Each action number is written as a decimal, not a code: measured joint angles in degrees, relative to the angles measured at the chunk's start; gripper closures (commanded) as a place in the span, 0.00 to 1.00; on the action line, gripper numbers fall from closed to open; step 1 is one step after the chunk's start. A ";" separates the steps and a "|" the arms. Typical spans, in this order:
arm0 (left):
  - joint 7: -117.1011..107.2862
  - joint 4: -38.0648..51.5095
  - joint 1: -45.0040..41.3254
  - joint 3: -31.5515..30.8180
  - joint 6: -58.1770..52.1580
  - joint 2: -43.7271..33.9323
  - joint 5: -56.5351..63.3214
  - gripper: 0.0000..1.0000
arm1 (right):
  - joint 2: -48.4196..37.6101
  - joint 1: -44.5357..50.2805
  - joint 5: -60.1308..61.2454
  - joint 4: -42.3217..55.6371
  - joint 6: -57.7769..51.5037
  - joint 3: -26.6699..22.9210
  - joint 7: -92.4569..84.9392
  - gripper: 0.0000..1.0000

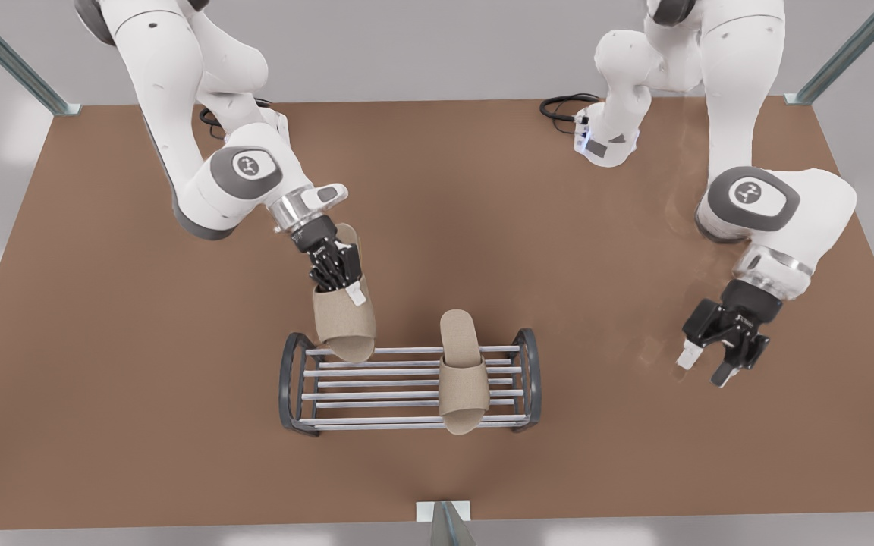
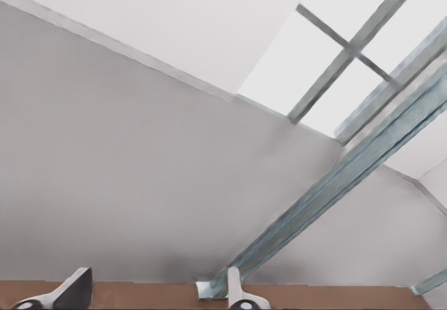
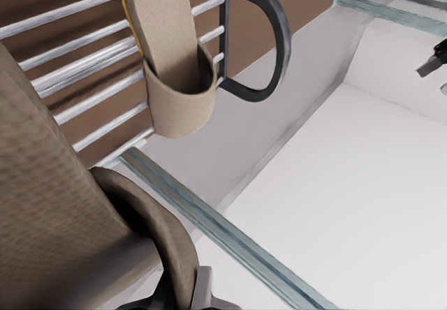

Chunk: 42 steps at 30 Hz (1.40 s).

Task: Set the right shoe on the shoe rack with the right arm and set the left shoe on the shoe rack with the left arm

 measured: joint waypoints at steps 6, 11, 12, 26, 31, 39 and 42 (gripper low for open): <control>-16.19 -0.83 3.65 -19.38 -29.25 2.48 53.33 0.00 | 4.61 6.28 0.62 -2.40 -9.67 -1.49 -1.56 0.79; -26.03 -0.47 -1.99 -14.05 -39.63 3.94 57.46 0.00 | 7.78 7.06 1.32 -2.66 -17.39 -3.06 -5.00 0.79; -27.81 -0.29 -2.33 -13.23 -40.78 4.00 57.31 0.00 | 7.93 7.40 2.06 -2.63 -18.55 -3.09 -5.80 0.79; -45.48 1.57 -2.65 -12.37 -46.18 4.74 56.79 0.00 | 10.13 7.71 3.61 -2.24 -25.04 -3.07 -12.69 0.00; -49.34 2.07 -2.62 -12.35 -46.40 5.26 56.78 0.00 | 12.20 9.14 4.34 0.83 -25.45 -3.30 -14.90 0.00; -53.73 2.10 -2.48 -12.35 -46.31 5.31 56.78 0.00 | 15.21 9.90 4.63 3.46 -25.51 -3.70 -17.46 0.00; -54.94 2.30 -2.48 -12.34 -46.29 5.35 56.78 0.00 | 16.55 10.50 5.62 4.57 -25.44 -3.97 -18.63 0.00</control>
